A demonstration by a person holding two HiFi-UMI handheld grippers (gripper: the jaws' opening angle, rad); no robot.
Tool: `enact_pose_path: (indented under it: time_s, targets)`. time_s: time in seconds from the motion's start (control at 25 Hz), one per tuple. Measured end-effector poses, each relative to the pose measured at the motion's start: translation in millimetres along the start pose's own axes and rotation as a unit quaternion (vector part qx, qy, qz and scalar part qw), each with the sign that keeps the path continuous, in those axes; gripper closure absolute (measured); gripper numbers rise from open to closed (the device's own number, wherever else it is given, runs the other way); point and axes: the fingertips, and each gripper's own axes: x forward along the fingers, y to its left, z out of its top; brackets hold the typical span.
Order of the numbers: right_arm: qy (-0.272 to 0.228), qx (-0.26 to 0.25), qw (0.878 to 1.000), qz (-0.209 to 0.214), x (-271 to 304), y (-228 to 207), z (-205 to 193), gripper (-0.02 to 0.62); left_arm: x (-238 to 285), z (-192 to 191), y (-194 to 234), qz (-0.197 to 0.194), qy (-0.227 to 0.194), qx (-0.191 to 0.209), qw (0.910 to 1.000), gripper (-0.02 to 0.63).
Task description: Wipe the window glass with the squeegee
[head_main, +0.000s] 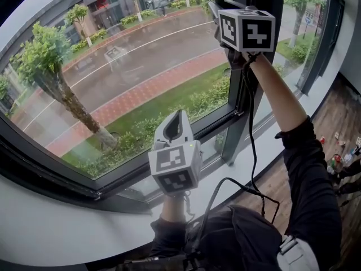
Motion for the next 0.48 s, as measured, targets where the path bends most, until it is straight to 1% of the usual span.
enact_pose_path:
  time_s: [0.2,0.36,0.48]
  targets:
    - [0.003,-0.004,1.000,-0.004,-2.0,-1.5,-10.5,0.503,2.6,-3.0,2.1,0.002,0.003,-0.001,1.0000,0.607]
    - [0.013,-0.005,1.000,-0.004,-5.9,-1.1,-25.6,0.503,1.5,-10.8,7.4,0.014,0.006,-0.004,0.9999,0.607]
    - [0.022,-0.003,1.000,-0.004,-5.4,-1.4,-36.8,0.503,2.1,-13.3,8.1,0.017,0.011,-0.006,0.9998,0.607]
